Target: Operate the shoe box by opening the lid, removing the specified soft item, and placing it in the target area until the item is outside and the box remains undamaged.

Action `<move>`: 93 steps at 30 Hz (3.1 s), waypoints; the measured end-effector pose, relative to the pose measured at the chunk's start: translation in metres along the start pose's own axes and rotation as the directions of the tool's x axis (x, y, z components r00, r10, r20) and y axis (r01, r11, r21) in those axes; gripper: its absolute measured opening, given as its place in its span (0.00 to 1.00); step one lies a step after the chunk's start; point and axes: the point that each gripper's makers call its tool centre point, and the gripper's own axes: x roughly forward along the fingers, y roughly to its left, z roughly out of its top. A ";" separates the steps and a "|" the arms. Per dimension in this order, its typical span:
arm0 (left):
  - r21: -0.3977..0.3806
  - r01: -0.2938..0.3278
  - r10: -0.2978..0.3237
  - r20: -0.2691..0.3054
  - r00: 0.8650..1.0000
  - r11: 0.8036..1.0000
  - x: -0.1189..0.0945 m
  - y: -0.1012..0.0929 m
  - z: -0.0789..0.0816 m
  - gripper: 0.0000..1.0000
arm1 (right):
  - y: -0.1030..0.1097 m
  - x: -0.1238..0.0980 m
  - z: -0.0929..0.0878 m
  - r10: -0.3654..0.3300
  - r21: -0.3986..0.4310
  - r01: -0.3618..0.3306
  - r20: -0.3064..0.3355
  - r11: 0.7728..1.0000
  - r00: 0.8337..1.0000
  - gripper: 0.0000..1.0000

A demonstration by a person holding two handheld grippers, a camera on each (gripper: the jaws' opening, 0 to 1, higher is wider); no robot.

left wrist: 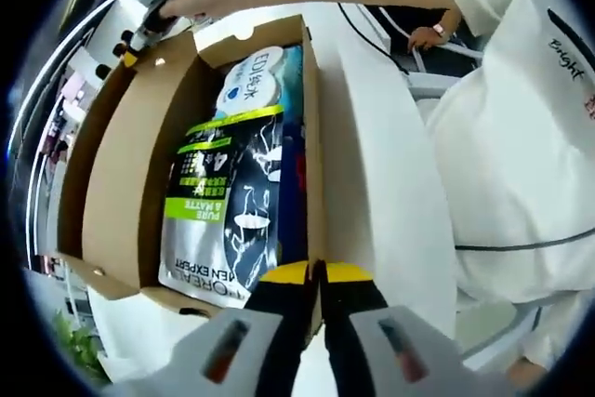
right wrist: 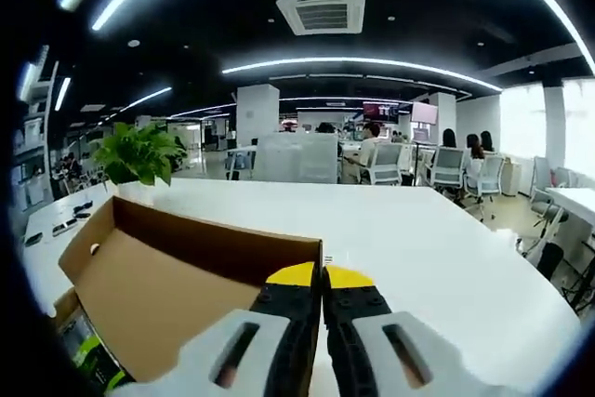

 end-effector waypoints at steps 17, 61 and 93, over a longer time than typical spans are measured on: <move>-0.022 -0.004 0.004 0.029 1.000 1.000 0.001 0.001 0.000 0.03 | -0.003 0.032 -0.037 0.003 -0.018 -0.007 -0.178 1.000 0.984 0.00; -0.035 0.001 0.001 0.047 0.999 0.999 0.003 0.002 0.000 0.04 | 0.005 0.011 -0.030 0.123 -0.019 -0.126 -0.138 0.992 0.983 0.10; -0.058 0.011 -0.009 0.027 1.000 0.998 0.005 0.002 0.000 0.04 | 0.017 -0.058 0.049 0.266 -0.079 -0.257 0.146 0.963 0.953 0.22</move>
